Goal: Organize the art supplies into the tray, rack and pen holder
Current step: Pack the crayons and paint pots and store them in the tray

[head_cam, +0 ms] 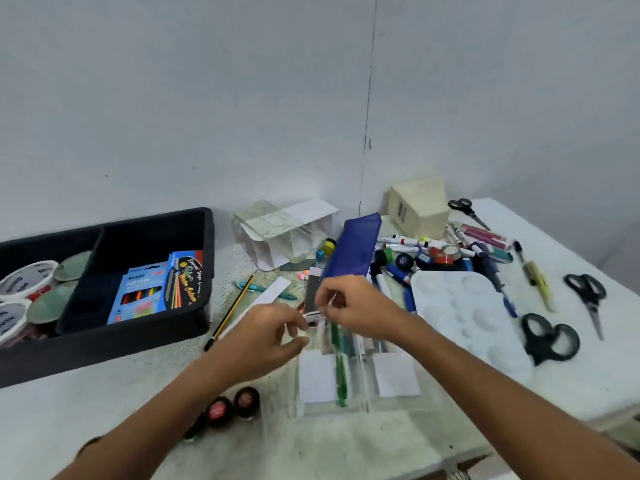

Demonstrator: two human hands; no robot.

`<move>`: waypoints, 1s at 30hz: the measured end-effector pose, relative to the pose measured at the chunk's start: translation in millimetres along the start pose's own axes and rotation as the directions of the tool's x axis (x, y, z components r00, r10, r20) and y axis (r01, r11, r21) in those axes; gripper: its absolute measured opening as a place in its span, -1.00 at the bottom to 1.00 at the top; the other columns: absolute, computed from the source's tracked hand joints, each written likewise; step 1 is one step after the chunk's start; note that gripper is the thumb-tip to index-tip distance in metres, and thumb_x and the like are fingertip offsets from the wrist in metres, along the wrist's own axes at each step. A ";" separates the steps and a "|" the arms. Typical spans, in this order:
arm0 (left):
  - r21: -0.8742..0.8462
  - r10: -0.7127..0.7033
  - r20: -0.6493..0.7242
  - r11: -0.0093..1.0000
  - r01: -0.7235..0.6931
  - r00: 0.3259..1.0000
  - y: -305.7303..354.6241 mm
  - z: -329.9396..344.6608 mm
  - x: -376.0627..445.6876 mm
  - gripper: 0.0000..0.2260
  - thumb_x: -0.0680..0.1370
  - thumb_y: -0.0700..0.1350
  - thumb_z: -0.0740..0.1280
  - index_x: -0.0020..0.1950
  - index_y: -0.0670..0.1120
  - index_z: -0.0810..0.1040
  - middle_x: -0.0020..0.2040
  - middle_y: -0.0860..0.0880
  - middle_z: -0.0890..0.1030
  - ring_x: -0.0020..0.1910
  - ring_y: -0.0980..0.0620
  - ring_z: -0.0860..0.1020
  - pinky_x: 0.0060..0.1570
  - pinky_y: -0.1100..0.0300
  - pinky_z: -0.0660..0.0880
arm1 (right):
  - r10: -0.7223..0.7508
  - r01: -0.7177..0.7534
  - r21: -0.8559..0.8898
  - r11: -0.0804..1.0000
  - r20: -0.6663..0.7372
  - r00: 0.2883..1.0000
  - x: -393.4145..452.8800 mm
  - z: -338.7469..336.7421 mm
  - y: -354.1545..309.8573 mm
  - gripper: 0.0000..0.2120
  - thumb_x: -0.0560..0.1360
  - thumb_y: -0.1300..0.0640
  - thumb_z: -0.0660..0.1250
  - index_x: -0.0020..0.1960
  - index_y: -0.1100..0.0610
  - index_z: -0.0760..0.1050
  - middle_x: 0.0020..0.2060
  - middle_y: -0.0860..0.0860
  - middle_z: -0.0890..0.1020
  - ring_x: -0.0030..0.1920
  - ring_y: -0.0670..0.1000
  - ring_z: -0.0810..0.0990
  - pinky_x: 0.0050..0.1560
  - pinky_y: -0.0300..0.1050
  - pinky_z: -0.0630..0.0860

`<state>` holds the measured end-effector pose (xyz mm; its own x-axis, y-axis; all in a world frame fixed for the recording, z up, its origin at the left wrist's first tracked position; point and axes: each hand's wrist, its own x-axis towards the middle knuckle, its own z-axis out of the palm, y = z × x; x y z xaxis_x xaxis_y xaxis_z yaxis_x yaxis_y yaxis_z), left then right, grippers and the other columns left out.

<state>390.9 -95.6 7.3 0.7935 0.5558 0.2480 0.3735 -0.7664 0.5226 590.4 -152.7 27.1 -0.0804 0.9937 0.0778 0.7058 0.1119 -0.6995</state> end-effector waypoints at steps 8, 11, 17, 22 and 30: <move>0.028 0.051 -0.141 0.999 -0.047 0.989 50.5 68.4 135.8 -0.82 0.42 0.01 0.35 -0.06 -0.03 0.62 -0.16 0.09 0.63 -0.13 0.08 0.49 -0.10 0.08 0.44 | 0.152 -0.231 -0.252 0.940 -0.297 0.943 -3.8 -110.7 107.4 -0.92 0.45 0.20 0.34 -0.07 0.10 0.57 -0.21 -0.06 0.57 -0.16 0.04 0.54 -0.16 -0.08 0.48; 0.181 -0.027 -0.107 0.982 0.046 0.994 54.8 88.4 181.3 -0.74 0.47 0.03 0.35 0.12 -0.03 0.60 0.01 0.07 0.62 0.09 0.00 0.44 0.06 0.04 0.33 | 0.232 -0.394 -0.362 0.845 -0.415 0.880 -9.1 -129.3 140.9 -0.83 0.49 0.05 0.34 0.02 0.12 0.55 -0.06 0.05 0.57 -0.03 0.11 0.54 -0.17 -0.10 0.39; 0.455 -0.081 0.017 0.888 0.064 0.997 40.2 121.8 226.6 -0.59 0.50 0.10 0.31 0.32 0.01 0.48 0.22 0.02 0.52 0.19 -0.03 0.35 0.01 0.06 0.19 | 0.275 -0.506 -0.497 0.704 -0.466 0.841 -11.7 -124.3 176.6 -0.53 0.47 -0.31 0.25 0.11 0.07 0.47 0.00 0.04 0.58 0.04 0.11 0.55 -0.15 -0.08 0.42; 0.476 -0.059 0.038 0.879 0.034 0.998 37.0 128.1 236.3 -0.62 0.49 0.12 0.33 0.25 0.02 0.53 0.15 0.02 0.51 0.15 -0.03 0.35 -0.01 0.07 0.20 | 0.301 -0.516 -0.488 0.704 -0.454 0.839 -6.8 -120.4 184.6 -0.60 0.48 -0.24 0.26 0.10 0.06 0.45 -0.04 0.03 0.61 0.00 0.09 0.58 -0.19 -0.10 0.38; 0.332 0.014 -0.010 0.943 -0.010 1.000 41.5 123.4 233.8 -0.74 0.45 -0.02 0.40 0.11 -0.07 0.60 -0.04 -0.02 0.64 0.04 -0.06 0.41 -0.03 0.07 0.35 | 0.265 -0.389 -0.218 0.895 -0.443 0.856 -3.1 -126.7 171.5 -0.71 0.40 0.12 0.40 0.08 0.11 0.43 -0.04 0.01 0.48 -0.07 0.07 0.53 -0.19 -0.10 0.41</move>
<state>651.2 -37.2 -13.8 0.7936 0.5483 0.2639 0.5042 -0.8353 0.2191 800.9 -136.5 -3.2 0.4300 0.8812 0.1965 0.8162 -0.2863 -0.5019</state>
